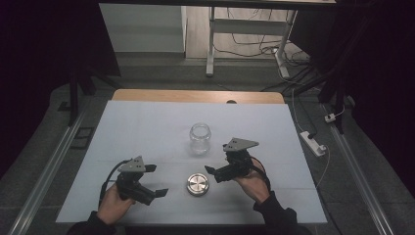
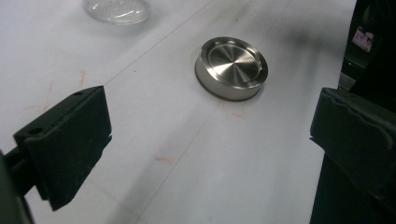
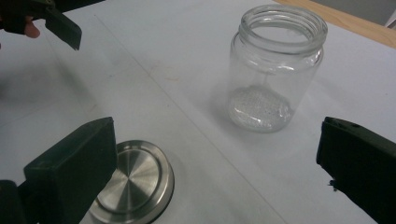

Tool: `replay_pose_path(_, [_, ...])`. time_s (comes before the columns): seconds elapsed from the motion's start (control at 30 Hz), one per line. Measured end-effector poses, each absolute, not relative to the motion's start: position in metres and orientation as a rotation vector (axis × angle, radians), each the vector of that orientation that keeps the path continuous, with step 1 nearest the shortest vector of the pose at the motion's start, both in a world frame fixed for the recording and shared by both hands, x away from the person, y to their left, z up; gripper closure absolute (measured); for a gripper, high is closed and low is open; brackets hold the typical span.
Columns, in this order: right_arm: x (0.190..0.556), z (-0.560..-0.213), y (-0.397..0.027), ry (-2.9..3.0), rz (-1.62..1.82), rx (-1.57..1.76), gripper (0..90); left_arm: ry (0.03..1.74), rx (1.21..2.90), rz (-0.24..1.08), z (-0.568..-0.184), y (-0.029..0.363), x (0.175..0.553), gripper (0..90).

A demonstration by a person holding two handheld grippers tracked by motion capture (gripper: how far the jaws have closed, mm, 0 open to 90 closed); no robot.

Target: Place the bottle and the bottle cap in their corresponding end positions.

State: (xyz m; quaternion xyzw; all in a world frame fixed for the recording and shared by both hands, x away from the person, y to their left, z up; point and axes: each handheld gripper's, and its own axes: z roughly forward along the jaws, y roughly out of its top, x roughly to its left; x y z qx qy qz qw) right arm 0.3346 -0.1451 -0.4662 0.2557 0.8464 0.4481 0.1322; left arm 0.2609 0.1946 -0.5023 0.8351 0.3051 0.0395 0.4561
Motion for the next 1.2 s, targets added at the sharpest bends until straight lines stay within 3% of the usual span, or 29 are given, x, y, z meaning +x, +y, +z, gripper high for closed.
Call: replay_pose_path(1.2, [0.270, -0.476, -0.255, 2.283, 1.185, 0.986, 0.0, 1.010, 1.964, 0.248, -0.512, 0.275, 0.211, 0.0])
